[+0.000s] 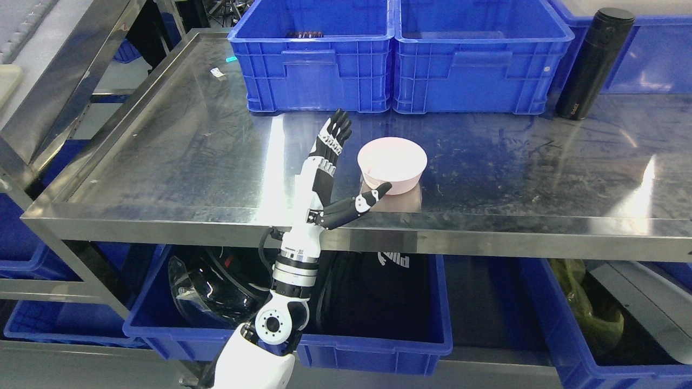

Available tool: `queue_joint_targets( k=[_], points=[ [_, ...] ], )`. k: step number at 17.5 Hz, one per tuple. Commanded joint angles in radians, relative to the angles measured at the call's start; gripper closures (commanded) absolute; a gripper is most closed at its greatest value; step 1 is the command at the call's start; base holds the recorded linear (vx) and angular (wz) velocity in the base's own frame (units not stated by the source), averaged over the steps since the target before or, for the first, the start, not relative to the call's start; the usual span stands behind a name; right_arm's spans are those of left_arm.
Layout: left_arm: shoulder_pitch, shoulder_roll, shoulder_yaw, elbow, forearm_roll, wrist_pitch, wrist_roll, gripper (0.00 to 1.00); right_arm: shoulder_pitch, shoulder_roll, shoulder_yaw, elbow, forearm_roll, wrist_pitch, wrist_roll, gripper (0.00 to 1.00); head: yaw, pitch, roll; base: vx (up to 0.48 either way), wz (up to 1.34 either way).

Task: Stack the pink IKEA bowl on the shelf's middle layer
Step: 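Raise the left hand and move it over the pink bowl on the table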

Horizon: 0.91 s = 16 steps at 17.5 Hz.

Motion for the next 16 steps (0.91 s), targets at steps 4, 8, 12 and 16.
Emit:
queue_joint_targets(
  k=[4,8,12,16],
  points=[
    [-0.06,0.017,0.165,-0.007,-0.012,0.069,-0.021,0.0,0.0,-0.017,0.003,-0.017,0.0,0.001,0.001,0.0,0.0,0.0,0.0,0.022,0.02],
    [-0.336,0.24,0.151,-0.007,-0.228,0.286,-0.216,0.01,0.0,-0.017,0.005,-0.017,0.0,0.001,0.001,0.0,0.0,0.0,0.0,-0.009,-0.08],
    [-0.601,0.441,0.078,-0.007,-0.393,0.442,-0.59,0.05,0.0,-0.017,0.003,-0.017,-0.001,0.001,0.001,0.0,0.0,0.0,0.0,-0.038,-0.07],
    [-0.628,0.488,-0.016,-0.006,-0.517,0.321,-0.728,0.09,0.0,-0.017,0.005,-0.017,0.0,0.001,0.001,0.0,0.0,0.001,0.0,-0.059,-0.22]
  ],
)
